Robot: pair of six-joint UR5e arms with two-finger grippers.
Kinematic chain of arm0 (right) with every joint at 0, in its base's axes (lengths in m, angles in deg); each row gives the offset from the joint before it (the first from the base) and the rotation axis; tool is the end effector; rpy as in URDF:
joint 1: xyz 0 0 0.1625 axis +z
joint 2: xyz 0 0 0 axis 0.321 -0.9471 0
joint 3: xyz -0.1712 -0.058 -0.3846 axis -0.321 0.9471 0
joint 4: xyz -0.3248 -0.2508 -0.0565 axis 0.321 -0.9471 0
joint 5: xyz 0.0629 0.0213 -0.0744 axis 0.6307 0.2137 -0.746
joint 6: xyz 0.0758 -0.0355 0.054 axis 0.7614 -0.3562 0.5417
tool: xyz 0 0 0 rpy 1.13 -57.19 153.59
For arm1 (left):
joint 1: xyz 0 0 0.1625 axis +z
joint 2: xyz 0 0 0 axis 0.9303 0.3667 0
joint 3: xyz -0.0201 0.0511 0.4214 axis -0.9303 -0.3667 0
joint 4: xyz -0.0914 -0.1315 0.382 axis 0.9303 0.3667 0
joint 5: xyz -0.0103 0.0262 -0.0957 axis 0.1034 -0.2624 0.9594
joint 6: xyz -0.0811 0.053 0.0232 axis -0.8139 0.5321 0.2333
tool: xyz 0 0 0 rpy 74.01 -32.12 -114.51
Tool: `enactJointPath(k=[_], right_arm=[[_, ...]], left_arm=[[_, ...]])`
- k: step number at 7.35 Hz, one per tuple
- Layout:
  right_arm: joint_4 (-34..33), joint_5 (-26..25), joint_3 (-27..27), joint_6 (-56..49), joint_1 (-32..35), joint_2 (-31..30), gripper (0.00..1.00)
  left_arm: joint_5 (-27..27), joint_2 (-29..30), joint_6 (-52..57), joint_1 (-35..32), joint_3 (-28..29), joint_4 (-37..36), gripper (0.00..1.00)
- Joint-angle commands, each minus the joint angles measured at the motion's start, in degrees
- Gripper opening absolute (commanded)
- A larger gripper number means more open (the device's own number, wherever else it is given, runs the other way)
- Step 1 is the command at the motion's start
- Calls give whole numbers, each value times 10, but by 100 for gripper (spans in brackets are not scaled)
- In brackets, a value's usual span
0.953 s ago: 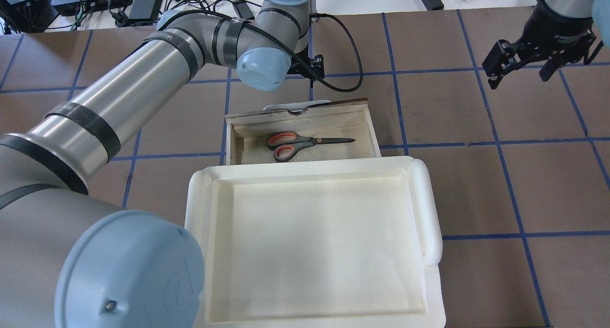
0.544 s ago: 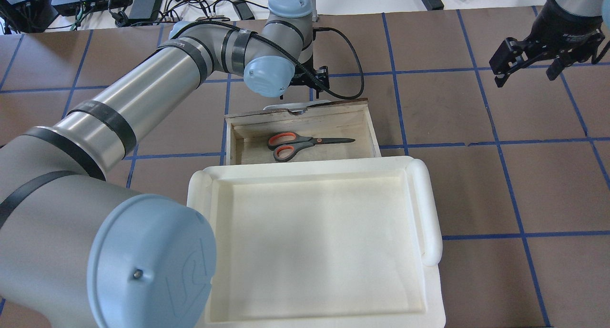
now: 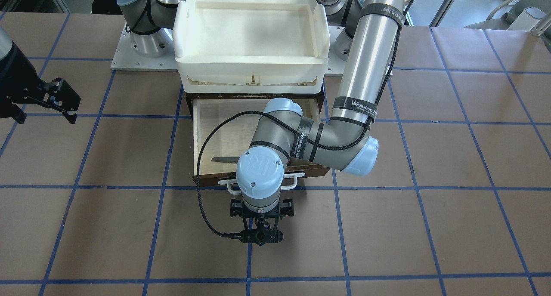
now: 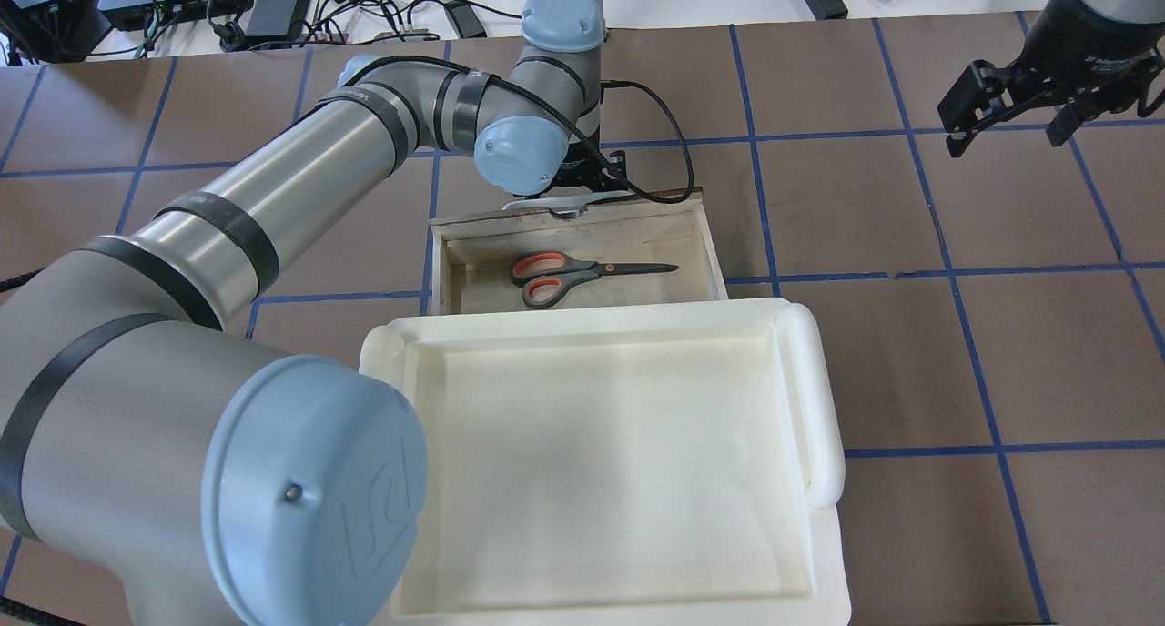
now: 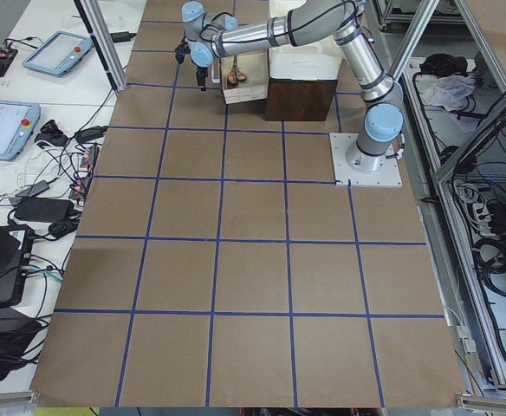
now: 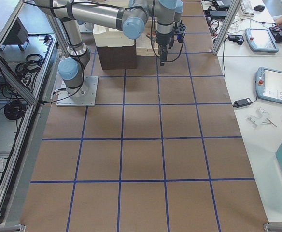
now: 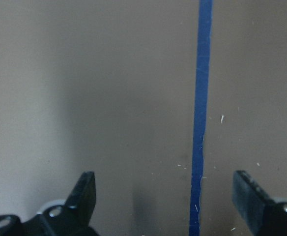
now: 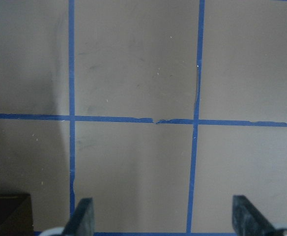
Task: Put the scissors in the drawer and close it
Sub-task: 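Position the left gripper above the drawer's far edge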
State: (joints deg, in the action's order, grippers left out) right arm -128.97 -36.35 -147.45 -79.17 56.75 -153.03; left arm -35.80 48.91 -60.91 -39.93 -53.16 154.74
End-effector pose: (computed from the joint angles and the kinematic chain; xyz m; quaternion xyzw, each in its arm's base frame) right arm -0.0001 -0.5263 0.4741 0.0244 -0.9994 0.0216 0.0132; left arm -0.3546 -0.6520 0.2091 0.0007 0.9995 0.0220 0.0220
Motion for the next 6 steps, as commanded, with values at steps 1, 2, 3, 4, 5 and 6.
enactJointPath(k=[1,2,3,4,5,6], right_arm=[[15,32,-4,2,10,-30,100],[13,32,-5,41,33,-30,100],[12,28,-5,105,65,-29,100],[8,30,-5,140,85,-27,100],[14,27,-7,180,88,-26,100],[12,24,-9,176,89,-28,100]], left_arm=[[2,1,-18,-7,0,25,100],[5,0,-28,-19,0,27,100],[5,-8,-31,-21,1,34,100],[6,-15,-32,-22,1,44,100],[7,-18,-32,-21,1,46,100],[7,-23,-32,-22,1,46,100]])
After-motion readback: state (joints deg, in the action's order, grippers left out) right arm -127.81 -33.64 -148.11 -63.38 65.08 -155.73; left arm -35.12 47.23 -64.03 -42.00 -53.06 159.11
